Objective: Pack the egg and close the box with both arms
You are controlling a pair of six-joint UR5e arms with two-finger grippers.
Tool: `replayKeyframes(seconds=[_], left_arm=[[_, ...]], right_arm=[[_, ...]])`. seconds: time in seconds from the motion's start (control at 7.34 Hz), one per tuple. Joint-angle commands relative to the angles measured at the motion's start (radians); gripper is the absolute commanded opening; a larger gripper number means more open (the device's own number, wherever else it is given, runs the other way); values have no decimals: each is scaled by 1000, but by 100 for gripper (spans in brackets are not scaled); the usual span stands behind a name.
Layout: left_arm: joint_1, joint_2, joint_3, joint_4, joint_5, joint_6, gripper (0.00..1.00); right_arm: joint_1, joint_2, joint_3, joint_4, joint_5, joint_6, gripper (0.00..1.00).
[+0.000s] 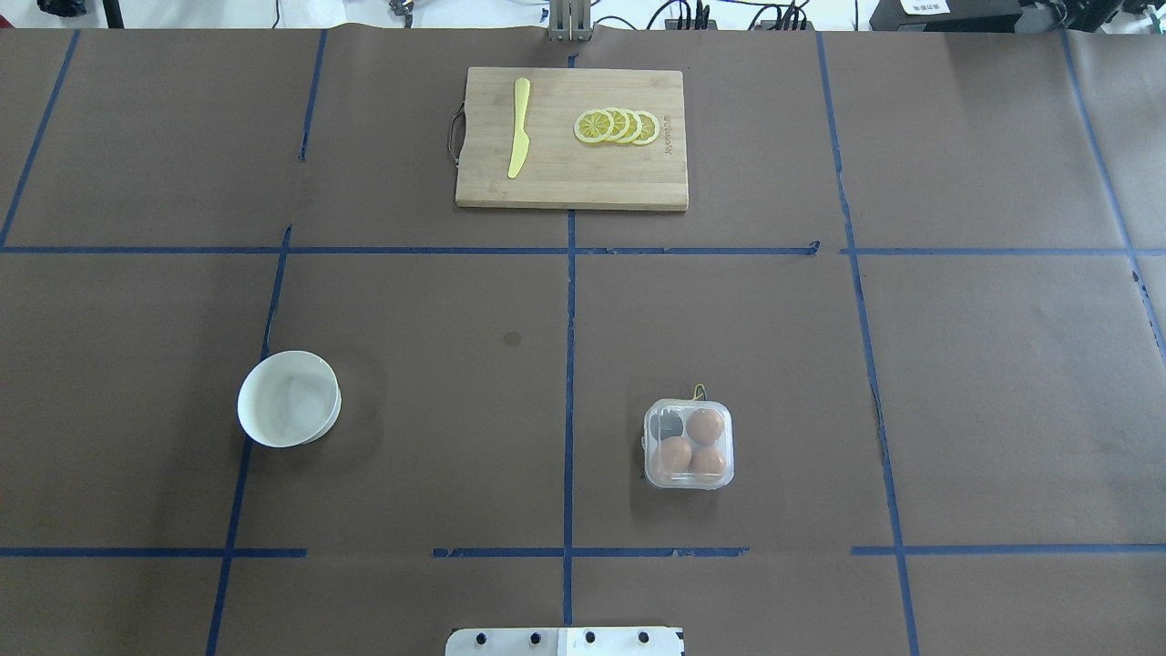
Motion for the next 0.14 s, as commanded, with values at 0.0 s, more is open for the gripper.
replayKeyframes(seconds=[0.0], left_arm=[[1, -8, -1, -2, -3, 0, 100]], right_arm=[[-2, 0, 0, 20, 1, 0, 100]])
